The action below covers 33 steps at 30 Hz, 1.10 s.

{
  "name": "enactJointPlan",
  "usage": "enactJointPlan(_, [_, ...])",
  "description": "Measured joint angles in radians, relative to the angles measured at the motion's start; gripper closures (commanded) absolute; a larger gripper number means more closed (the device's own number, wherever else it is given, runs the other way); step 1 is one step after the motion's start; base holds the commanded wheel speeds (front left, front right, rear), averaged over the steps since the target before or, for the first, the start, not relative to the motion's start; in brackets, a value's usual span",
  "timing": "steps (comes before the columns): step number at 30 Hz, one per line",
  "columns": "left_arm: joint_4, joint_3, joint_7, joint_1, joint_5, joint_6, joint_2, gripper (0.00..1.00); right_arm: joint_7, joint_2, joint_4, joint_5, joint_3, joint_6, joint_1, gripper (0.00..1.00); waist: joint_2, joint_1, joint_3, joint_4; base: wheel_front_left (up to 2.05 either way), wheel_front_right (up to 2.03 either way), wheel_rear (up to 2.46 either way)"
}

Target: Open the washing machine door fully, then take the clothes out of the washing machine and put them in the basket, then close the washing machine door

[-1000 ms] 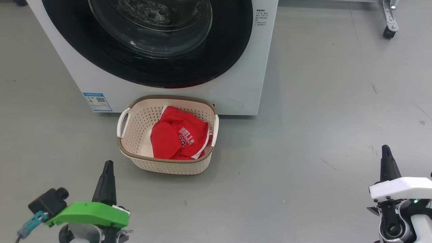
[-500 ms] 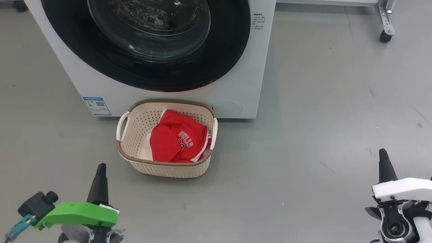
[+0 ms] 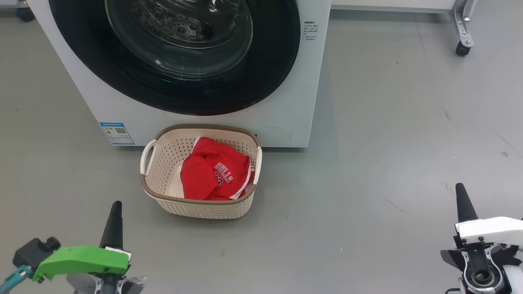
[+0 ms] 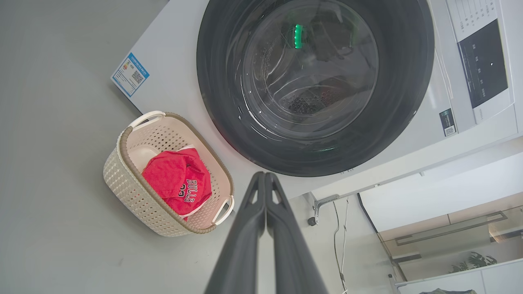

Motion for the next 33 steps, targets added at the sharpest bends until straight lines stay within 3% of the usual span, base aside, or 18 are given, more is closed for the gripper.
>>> enactJointPlan(33, [0.032, 0.066, 0.074, 0.000, -0.330, -0.033, 0.015, 1.00, 0.092, 0.035, 0.017, 0.307, -0.043, 0.018, -0.002, 1.00, 0.0000, 0.0000, -0.036, -0.013, 0.00, 0.00, 0.00])
